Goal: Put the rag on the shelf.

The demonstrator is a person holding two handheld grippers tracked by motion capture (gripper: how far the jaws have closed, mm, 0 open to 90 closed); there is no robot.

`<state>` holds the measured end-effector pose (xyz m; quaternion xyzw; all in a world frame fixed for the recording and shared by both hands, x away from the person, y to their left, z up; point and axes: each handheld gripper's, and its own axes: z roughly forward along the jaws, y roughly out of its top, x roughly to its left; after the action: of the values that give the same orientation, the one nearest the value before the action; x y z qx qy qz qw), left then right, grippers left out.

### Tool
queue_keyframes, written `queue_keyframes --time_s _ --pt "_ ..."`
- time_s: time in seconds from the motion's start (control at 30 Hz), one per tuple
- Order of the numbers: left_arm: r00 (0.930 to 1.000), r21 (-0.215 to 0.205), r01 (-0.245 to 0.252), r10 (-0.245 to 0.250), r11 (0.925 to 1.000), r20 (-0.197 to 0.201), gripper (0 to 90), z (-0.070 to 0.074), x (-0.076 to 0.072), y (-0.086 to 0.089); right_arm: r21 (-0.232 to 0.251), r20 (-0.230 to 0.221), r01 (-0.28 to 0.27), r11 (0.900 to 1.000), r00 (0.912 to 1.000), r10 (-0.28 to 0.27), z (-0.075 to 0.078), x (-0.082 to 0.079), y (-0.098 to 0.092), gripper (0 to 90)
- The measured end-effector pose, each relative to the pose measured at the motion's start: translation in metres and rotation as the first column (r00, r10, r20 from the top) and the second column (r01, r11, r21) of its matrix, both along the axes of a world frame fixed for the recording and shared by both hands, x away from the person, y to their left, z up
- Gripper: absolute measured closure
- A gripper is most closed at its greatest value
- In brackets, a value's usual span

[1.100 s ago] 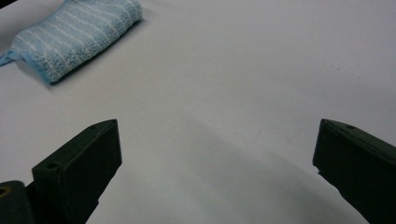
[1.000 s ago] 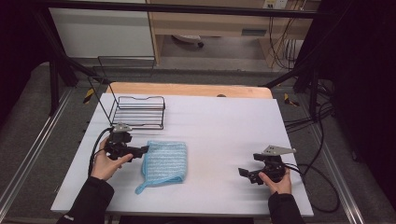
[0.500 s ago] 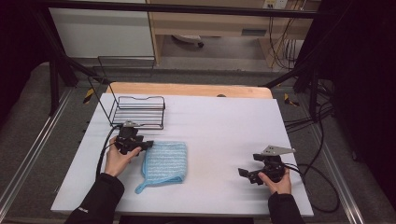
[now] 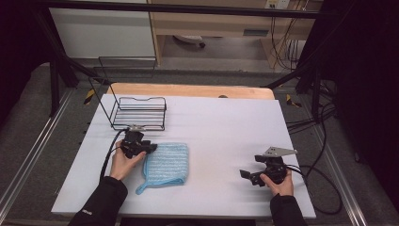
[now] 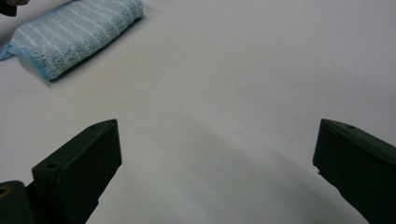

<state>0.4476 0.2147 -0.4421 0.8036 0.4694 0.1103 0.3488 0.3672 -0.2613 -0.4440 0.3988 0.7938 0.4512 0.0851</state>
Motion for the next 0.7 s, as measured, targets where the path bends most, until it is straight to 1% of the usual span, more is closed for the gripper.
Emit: queue_keyframes --time_s 0.1,0.3,0.33,0.43,0.5,0.53,0.57,0.6,0.67,0.7 --pt "0.9999 -0.012 -0.005 0.004 0.9999 -0.010 63.5 -0.001 0.000 0.001 0.001 0.000 -0.002 1.000 1.0000 0.002 0.000 0.000 0.000 1.7" --pt "0.9993 -0.029 0.013 -0.014 0.9995 -0.033 68.4 -0.001 0.001 0.002 0.007 -0.007 0.003 1.000 1.0000 -0.003 0.000 0.001 0.001 1.8" --pt "0.9993 -0.029 0.016 -0.017 0.9995 -0.035 69.7 -0.001 0.001 0.002 0.009 -0.011 0.007 1.000 0.9999 -0.007 0.000 0.001 0.001 1.8" --pt "0.9992 -0.025 0.020 -0.021 0.9995 -0.033 73.0 -0.001 0.000 0.001 0.001 -0.004 0.011 1.000 0.9999 -0.011 0.001 0.003 0.004 1.8" --pt "0.9993 -0.020 0.024 -0.024 0.9995 -0.029 74.8 -0.001 0.000 0.000 -0.001 0.001 0.014 1.000 0.9999 -0.014 0.003 0.005 0.010 1.3" --pt "0.9993 -0.020 0.025 -0.025 0.9995 -0.028 74.8 -0.001 0.000 0.000 -0.001 0.001 0.014 1.000 0.9999 -0.014 0.003 0.005 0.010 1.3" --pt "0.9991 -0.023 0.027 -0.028 0.9994 -0.033 75.2 -0.001 0.001 0.001 0.011 0.005 0.012 1.000 0.9999 -0.012 0.005 0.007 0.015 0.8" --pt "0.9989 -0.027 0.026 -0.027 0.9993 -0.038 75.2 -0.001 0.001 0.002 0.011 0.005 0.012 1.000 0.9999 -0.012 0.005 0.007 0.015 0.8" --pt "0.9990 -0.025 0.026 -0.027 0.9994 -0.037 75.5 -0.001 0.002 0.001 0.016 0.016 0.024 1.000 0.9996 -0.024 0.008 0.010 0.022 0.8" --pt "0.9991 -0.022 0.024 -0.025 0.9995 -0.034 75.5 -0.001 0.001 0.001 0.021 0.022 0.039 0.999 0.9990 -0.039 0.012 0.014 0.029 0.8"
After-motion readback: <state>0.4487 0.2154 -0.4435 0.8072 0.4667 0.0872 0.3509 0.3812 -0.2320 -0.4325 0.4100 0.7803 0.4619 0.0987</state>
